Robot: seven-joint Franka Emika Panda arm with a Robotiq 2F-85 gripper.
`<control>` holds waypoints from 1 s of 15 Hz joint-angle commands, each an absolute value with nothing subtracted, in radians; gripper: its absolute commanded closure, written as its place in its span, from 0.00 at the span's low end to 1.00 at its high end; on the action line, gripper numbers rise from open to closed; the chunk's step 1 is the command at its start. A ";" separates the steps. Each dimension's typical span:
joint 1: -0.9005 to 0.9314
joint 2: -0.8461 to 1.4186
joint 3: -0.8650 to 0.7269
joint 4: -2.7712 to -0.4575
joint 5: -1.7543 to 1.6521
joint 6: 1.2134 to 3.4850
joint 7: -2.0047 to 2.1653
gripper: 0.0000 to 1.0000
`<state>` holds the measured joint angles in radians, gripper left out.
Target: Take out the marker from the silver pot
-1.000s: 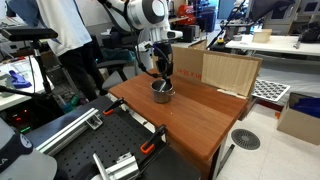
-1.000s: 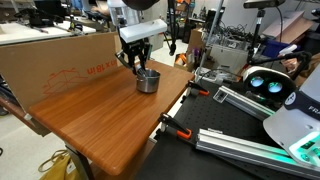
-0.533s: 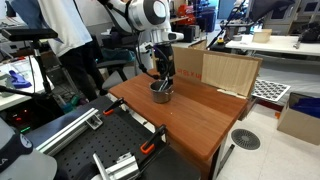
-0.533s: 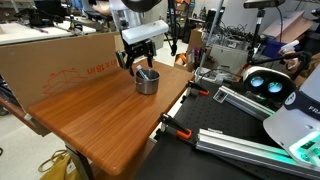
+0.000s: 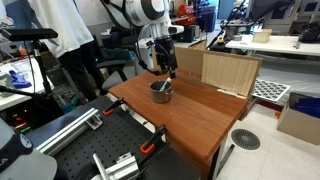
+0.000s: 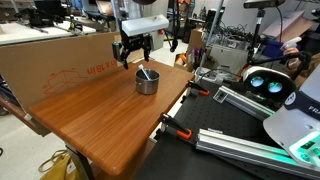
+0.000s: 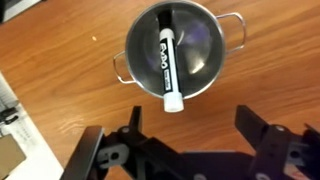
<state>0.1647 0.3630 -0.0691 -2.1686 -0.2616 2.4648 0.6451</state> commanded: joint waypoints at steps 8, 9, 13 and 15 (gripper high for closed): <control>0.170 0.357 -0.077 -2.212 -0.252 2.470 0.612 0.26; 0.170 0.357 -0.077 -2.211 -0.252 2.471 0.613 0.32; 0.170 0.358 -0.075 -2.201 -0.247 2.463 0.609 0.64; 0.169 0.359 -0.075 -2.198 -0.245 2.461 0.607 0.79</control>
